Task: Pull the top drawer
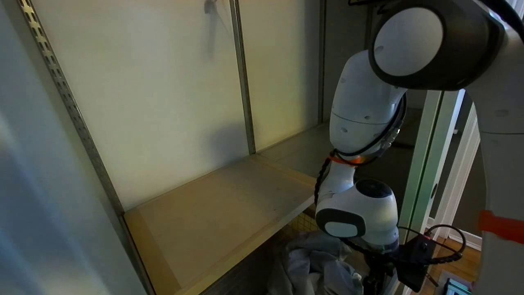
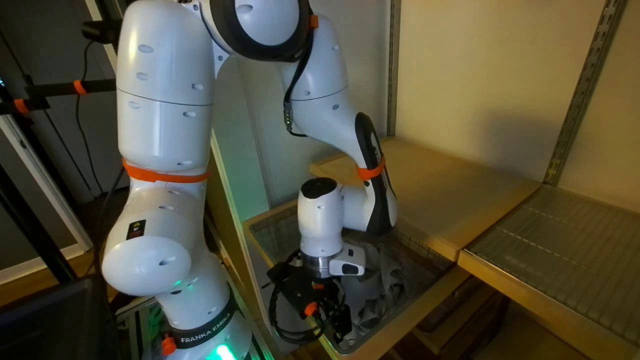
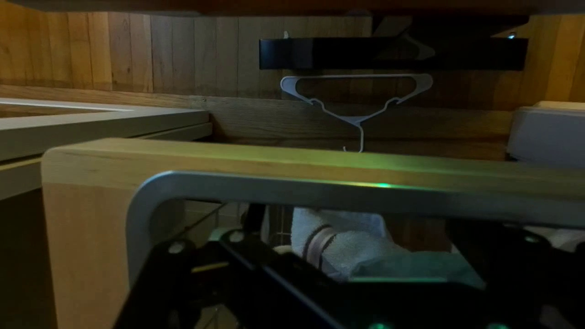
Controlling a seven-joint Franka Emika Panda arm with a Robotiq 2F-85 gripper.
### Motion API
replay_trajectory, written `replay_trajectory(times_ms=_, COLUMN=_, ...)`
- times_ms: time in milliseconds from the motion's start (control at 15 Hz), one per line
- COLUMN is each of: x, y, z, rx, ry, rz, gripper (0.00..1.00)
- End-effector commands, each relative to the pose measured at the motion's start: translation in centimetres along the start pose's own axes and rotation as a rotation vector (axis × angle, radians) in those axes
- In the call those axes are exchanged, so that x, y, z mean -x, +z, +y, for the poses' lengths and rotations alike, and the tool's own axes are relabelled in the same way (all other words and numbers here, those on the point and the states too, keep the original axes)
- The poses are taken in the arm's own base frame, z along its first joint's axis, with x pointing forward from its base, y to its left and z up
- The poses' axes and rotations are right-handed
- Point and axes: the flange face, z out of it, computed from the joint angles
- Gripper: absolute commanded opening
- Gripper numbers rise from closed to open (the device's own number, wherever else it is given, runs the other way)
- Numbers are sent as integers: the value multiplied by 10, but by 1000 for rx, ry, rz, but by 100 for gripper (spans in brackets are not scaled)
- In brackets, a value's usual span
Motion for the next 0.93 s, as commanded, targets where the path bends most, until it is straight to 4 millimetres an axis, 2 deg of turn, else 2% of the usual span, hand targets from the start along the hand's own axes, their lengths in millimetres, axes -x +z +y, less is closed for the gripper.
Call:
replay_trajectory(times_ms=0, x=2, y=2, z=3, rx=-46, ry=3, rz=-55, gripper=100)
replay_trajectory(times_ms=200, x=-11, y=-8, z=4, rx=-79, ry=37, rz=12, gripper=100)
replay_trajectory(times_ms=467, x=-44, y=-29, z=-15, rx=-155, ry=42, rz=135, gripper=100)
replay_trajectory(times_ms=733, x=-85, y=-75, z=-30, rx=-193, ry=34, rz=223, gripper=100)
replay_trajectory(times_ms=867, x=-98, y=-109, z=-34, rx=-175, ry=30, rz=223, gripper=100)
